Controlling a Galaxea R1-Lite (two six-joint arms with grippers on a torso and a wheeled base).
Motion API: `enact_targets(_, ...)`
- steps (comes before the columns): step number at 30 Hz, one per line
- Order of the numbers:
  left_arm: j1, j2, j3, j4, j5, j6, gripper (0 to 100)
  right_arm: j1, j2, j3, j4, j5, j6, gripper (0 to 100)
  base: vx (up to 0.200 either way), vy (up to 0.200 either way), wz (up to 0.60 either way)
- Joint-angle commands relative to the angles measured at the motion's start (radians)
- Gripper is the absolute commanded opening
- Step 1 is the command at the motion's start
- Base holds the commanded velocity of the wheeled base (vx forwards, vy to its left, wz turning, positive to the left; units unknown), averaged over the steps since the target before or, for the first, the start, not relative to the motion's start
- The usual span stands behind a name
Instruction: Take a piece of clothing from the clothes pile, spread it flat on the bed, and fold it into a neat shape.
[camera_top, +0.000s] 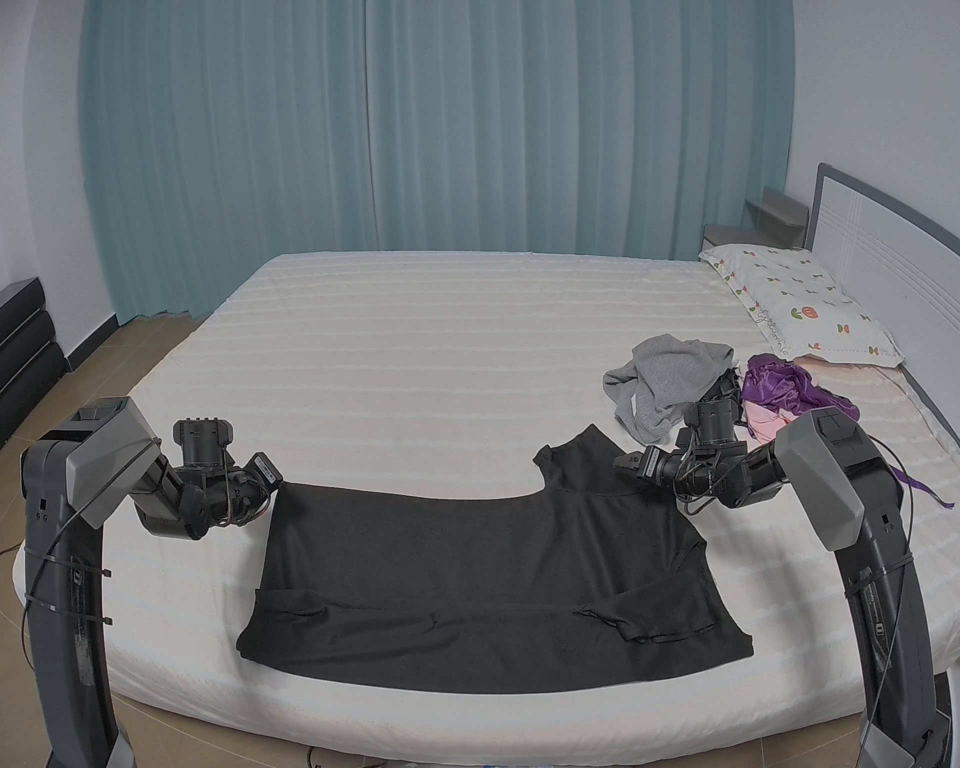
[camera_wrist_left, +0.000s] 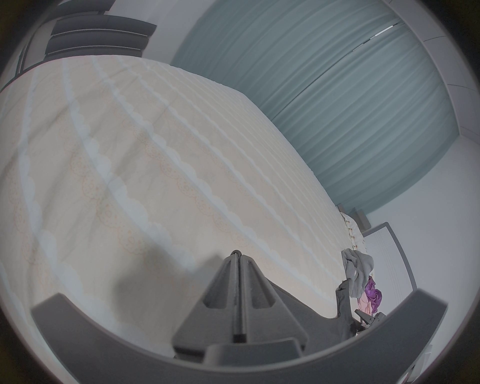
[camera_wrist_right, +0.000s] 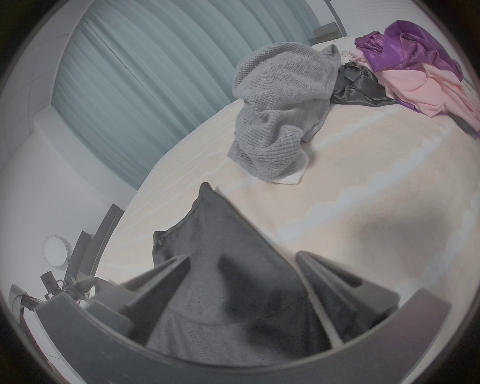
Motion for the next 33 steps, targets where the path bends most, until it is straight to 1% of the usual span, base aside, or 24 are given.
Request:
enact_targets(1, 0.000, 0.002, 0.000, 0.000, 0.000, 0.000, 0, -0.003, -0.002, -0.001, 0.000, 0.000, 0.000, 0, 0.000, 0.000, 0.00)
enact_targets(13, 0.002, -0.006, 0.004, 0.000, 0.000, 0.000, 0, -0.032, -0.051, 0.022, 0.026, 0.008, 0.000, 0, 0.000, 0.000, 0.00)
enact_targets(18, 0.006, -0.030, 0.015, 0.007, 0.000, -0.005, 0, -0.044, -0.100, 0.086, 0.014, 0.029, 0.014, 0, 0.000, 0.000, 0.00)
enact_targets(22, 0.009, -0.053, 0.026, 0.004, 0.009, -0.013, 0, -0.056, -0.120, 0.098, 0.009, 0.033, 0.022, 0, 0.000, 0.000, 0.00)
enact_targets(25, 0.017, -0.076, 0.039, 0.001, 0.009, -0.034, 0, -0.061, -0.132, 0.100, -0.005, 0.031, 0.043, 0, 0.000, 0.000, 0.00)
enact_targets(27, 0.029, -0.098, 0.049, 0.000, 0.003, -0.049, 0, -0.063, -0.140, 0.123, -0.034, 0.028, 0.080, 0, 0.000, 0.000, 0.00)
enact_targets(33, 0.031, -0.099, 0.067, -0.005, -0.001, -0.051, 0, -0.067, -0.174, 0.213, -0.147, 0.031, 0.088, 0, 0.000, 0.000, 0.00)
